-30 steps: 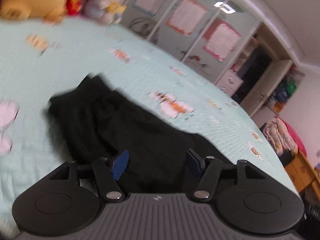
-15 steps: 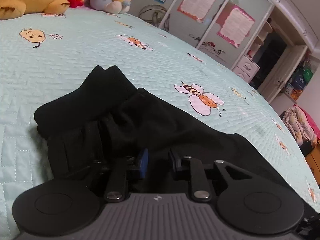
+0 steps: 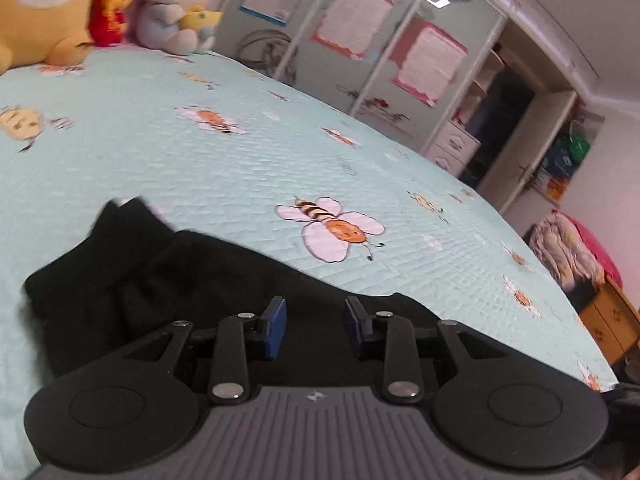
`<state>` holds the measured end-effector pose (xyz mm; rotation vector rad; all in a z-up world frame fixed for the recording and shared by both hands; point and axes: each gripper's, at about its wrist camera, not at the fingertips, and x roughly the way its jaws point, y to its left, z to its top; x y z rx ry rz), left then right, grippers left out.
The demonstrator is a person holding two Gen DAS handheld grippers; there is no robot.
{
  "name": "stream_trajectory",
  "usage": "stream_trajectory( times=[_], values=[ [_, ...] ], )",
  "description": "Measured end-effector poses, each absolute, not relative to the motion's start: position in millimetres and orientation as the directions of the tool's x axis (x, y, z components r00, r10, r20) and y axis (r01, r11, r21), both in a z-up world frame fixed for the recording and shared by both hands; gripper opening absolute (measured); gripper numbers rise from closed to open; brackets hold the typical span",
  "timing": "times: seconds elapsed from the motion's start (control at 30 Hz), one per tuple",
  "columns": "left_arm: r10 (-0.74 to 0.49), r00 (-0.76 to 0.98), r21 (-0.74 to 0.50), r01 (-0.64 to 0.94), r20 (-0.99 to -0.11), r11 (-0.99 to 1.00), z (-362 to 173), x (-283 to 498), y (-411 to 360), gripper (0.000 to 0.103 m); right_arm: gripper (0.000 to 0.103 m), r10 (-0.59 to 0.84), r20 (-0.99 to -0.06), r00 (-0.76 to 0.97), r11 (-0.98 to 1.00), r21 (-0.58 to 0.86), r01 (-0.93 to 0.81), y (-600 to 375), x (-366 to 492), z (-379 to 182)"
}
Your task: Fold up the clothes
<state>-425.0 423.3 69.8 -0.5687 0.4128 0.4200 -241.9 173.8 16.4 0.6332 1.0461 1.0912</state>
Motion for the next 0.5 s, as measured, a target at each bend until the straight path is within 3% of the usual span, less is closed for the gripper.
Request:
stream_trajectory(
  times=[0.2, 0.23, 0.27, 0.33, 0.37, 0.43, 0.5],
  values=[
    [0.293, 0.760, -0.353, -0.558, -0.580, 0.750, 42, -398, 450, 0.033, 0.037, 0.908, -0.408, -0.096, 0.311, 0.811, -0.495, 295, -242, 5],
    [0.310, 0.745, -0.343, -0.580, -0.591, 0.739, 35, -400, 456, 0.026, 0.037, 0.898, -0.426, -0.112, 0.315, 0.799, -0.512, 302, -242, 0],
    [0.311, 0.745, -0.361, -0.588, -0.590, 0.723, 31, -403, 461, 0.020, 0.033, 0.886, -0.445, -0.128, 0.318, 0.786, -0.530, 310, -242, -5],
    [0.295, 0.763, -0.423, -0.586, -0.575, 0.691, 26, -411, 470, 0.020, 0.015, 0.884, -0.454, -0.111, 0.344, 0.794, -0.501, 300, -236, -16],
    [0.291, 0.768, -0.433, -0.583, -0.571, 0.688, 25, -412, 471, 0.020, 0.013, 0.891, -0.449, -0.072, 0.367, 0.804, -0.467, 283, -233, -17],
    [0.294, 0.766, -0.423, -0.583, -0.572, 0.694, 24, -410, 470, 0.020, 0.016, 0.897, -0.441, 0.021, 0.412, 0.821, -0.395, 244, -226, -13],
    [0.306, 0.757, -0.409, -0.592, -0.577, 0.694, 25, -407, 467, 0.021, 0.027, 0.883, -0.460, 0.091, 0.454, 0.789, -0.415, 216, -230, -3]
  ],
)
